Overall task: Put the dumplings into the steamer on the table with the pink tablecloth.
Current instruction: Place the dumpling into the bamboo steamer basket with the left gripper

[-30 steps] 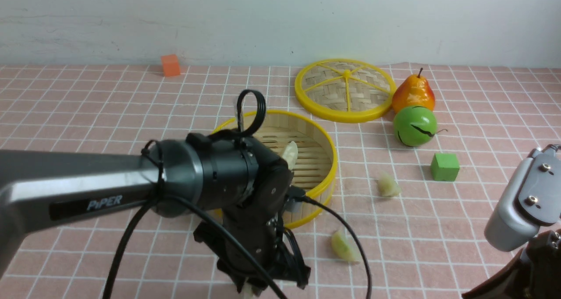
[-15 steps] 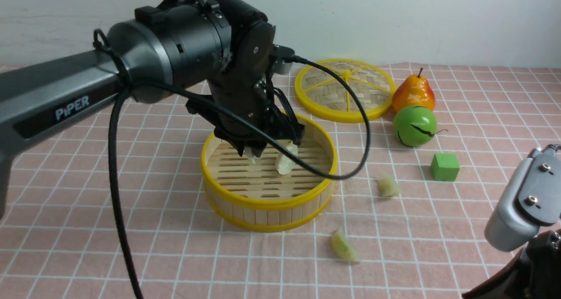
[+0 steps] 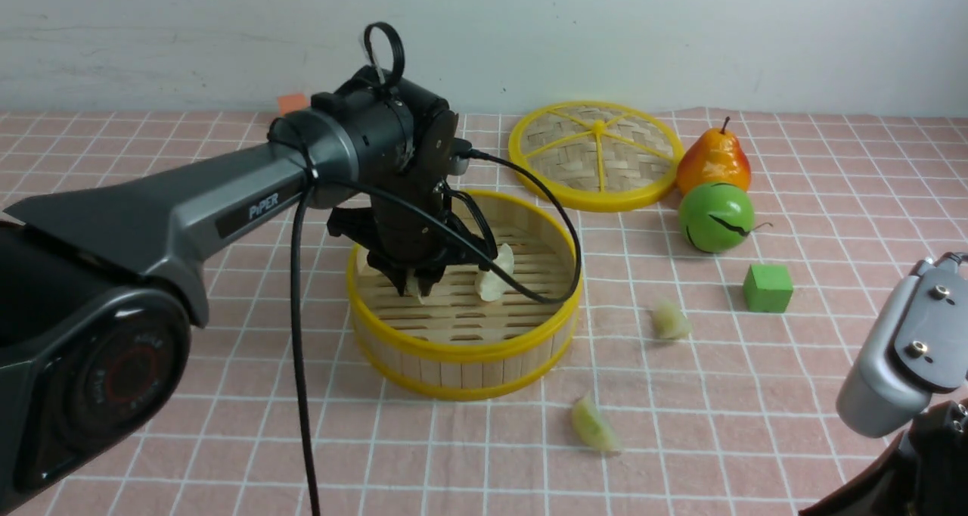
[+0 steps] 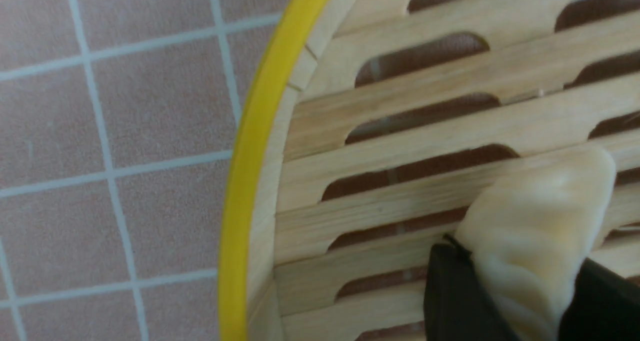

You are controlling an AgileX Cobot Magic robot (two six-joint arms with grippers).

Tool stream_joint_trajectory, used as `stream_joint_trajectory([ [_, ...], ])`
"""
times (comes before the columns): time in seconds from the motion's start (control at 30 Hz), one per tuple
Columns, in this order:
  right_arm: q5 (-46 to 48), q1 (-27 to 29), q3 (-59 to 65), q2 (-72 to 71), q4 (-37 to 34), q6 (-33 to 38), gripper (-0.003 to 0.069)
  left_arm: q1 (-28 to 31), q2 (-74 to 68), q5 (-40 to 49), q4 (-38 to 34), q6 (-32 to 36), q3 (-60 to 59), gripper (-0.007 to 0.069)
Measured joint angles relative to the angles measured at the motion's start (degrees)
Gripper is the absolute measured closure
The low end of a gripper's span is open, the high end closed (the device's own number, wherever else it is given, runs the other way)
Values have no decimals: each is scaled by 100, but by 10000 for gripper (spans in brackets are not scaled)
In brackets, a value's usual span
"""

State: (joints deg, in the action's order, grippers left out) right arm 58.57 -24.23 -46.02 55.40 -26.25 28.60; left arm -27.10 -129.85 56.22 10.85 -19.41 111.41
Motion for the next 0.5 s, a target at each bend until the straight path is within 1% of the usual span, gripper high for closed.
stream_joint_trajectory([
  [0.03, 0, 0, 0, 0, 0, 0, 543, 0, -5, -8, -7, 0, 8, 393],
  [0.17, -64, 0, 0, 0, 0, -20, 538, 0, -21, -24, 17, 0, 28, 276],
  [0.2, -105, 0, -15, 0, 0, -69, 536, 0, 1, -13, 18, 0, 28, 236],
  [0.27, -190, 0, -128, 21, 42, -223, 532, 0, 83, 70, 18, 0, 15, 193],
  [0.3, -198, 0, -146, 21, 42, -223, 531, 0, 98, 70, 18, 0, 15, 190],
  [0.4, -231, 0, -607, 171, 293, -606, 528, 0, 544, 308, 13, 6, 0, 165],
  [0.47, -206, 0, -1025, 415, 501, -802, 526, 0, 1089, 474, 18, 37, 0, 165],
  [0.5, -206, 0, -1059, 439, 517, -816, 526, 0, 1140, 514, 18, 46, 0, 166],
])
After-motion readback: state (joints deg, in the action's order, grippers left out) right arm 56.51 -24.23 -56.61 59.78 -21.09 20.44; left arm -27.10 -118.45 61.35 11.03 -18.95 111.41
